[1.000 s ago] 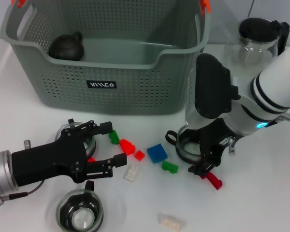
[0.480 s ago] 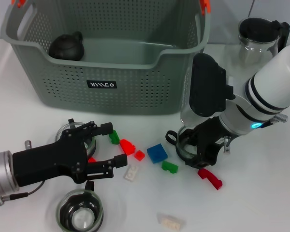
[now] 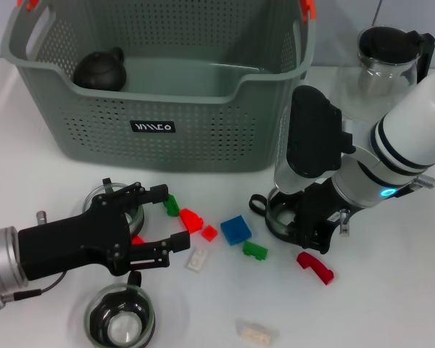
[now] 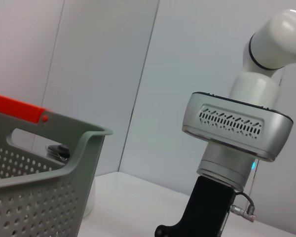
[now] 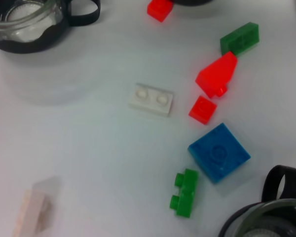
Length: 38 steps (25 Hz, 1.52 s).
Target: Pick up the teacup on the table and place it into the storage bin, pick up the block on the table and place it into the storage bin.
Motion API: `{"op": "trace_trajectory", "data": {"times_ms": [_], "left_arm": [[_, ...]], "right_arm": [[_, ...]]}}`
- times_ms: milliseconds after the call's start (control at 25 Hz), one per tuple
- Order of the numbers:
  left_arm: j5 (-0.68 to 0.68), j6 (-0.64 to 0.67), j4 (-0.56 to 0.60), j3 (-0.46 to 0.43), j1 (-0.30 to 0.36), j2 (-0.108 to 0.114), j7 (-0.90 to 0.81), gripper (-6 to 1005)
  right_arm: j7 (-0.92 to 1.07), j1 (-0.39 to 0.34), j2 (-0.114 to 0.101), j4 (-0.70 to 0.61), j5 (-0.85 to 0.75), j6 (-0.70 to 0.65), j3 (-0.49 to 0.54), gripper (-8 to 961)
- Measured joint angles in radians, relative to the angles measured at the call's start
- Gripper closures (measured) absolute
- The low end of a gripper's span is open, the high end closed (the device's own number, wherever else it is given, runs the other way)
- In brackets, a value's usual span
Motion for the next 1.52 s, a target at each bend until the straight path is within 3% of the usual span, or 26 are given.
{"op": "trace_trajectory", "data": {"times_ms": [200, 400, 600, 800, 960, 1160, 1360, 1520], "left_arm": [[-0.001, 0.004, 0.0, 0.0, 0.001, 0.0, 0.0, 111], [-0.003, 0.008, 0.0, 0.0, 0.006, 0.001, 0.0, 112], [-0.003, 0.01, 0.001, 0.0, 0.012, 0.002, 0.0, 112], [-0.003, 0.011, 0.004, 0.0, 0.022, 0.002, 0.001, 113], [-0.004, 0.011, 0.004, 0.0, 0.02, 0.002, 0.001, 113], [-0.006, 0.011, 0.001, 0.0, 0.015, 0.001, 0.002, 114], [-0.008, 0.011, 0.0, 0.0, 0.011, -0.001, 0.002, 114], [-0.02, 0.011, 0.0, 0.0, 0.012, -0.001, 0.001, 115]], "right_arm": [[-0.003, -0.002, -0.004, -0.014, 0.026, -0.023, 0.019, 893], [-0.009, -0.033, -0.007, -0.109, 0.036, -0.128, 0.086, 894], [-0.001, -0.089, -0.005, -0.31, 0.054, -0.324, 0.2, 896], [0.023, -0.126, -0.006, -0.548, 0.277, -0.466, 0.339, 896], [0.021, -0.089, -0.008, -0.597, 0.465, -0.406, 0.506, 896], [0.013, 0.031, -0.018, -0.475, 0.516, -0.147, 0.595, 896], [-0.088, 0.246, -0.072, -0.093, 0.446, 0.078, 0.59, 896], [-0.206, 0.384, -0.082, 0.196, 0.358, 0.271, 0.591, 897]]}}
